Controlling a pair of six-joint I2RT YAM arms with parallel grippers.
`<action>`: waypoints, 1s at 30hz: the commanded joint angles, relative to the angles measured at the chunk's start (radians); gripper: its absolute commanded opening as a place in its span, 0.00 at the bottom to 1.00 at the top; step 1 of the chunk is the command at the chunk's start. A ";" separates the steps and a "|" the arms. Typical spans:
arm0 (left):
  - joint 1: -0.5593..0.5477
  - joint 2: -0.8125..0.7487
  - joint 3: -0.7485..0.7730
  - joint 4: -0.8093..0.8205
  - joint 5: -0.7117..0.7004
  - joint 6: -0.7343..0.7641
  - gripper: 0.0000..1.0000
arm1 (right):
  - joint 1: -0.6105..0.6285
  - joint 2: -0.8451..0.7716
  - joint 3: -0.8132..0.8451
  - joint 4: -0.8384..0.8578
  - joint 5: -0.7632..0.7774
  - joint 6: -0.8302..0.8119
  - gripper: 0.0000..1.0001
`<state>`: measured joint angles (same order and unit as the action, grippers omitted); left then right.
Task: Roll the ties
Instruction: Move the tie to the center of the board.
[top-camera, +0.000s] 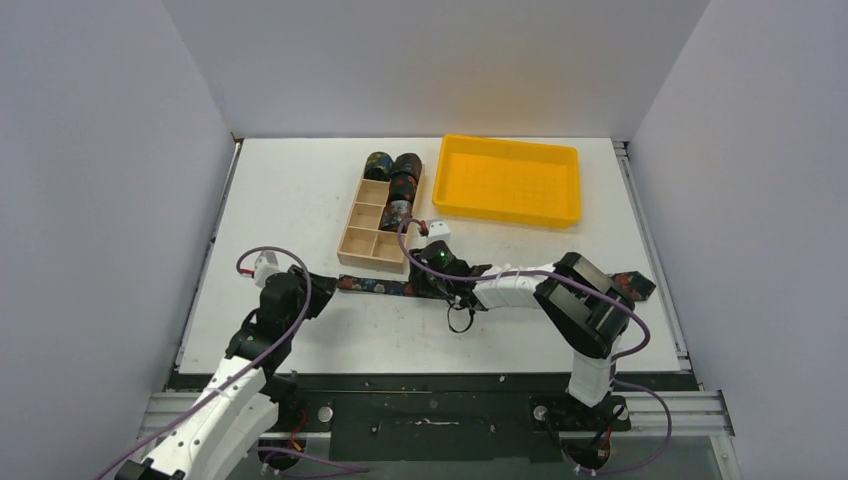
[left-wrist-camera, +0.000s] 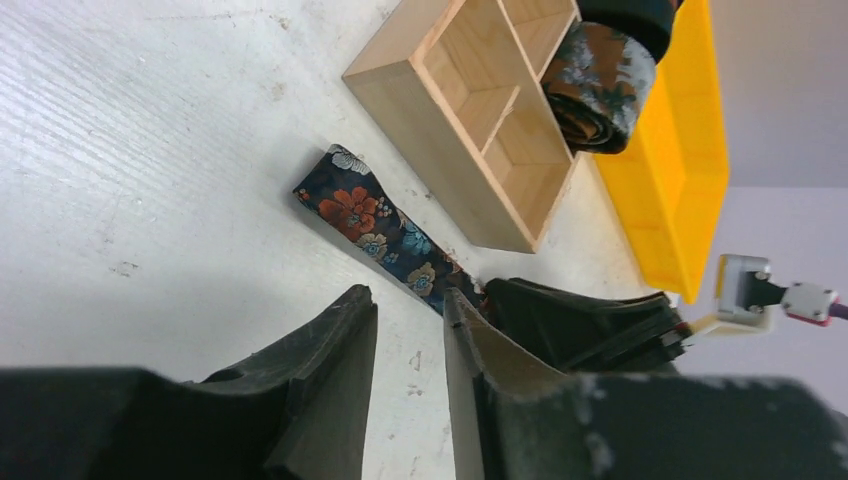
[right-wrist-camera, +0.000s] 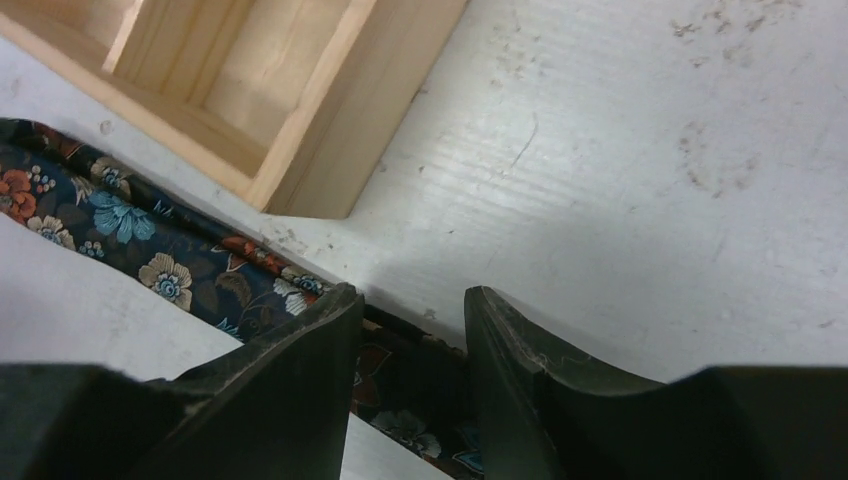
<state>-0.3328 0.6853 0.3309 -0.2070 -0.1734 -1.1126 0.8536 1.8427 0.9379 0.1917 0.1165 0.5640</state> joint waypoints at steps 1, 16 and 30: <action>0.001 -0.095 -0.003 -0.108 -0.029 -0.003 0.33 | 0.041 -0.023 -0.080 -0.066 -0.105 -0.062 0.43; -0.003 -0.023 -0.014 -0.086 0.143 0.080 0.39 | 0.081 -0.382 -0.255 -0.257 -0.057 -0.116 0.56; -0.154 -0.205 -0.144 -0.113 0.343 0.044 0.17 | 0.093 -0.577 -0.363 -0.129 -0.017 -0.056 0.56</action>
<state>-0.4438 0.5339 0.2417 -0.3183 0.1345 -1.0374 0.9379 1.2964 0.6327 0.0154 0.0643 0.4831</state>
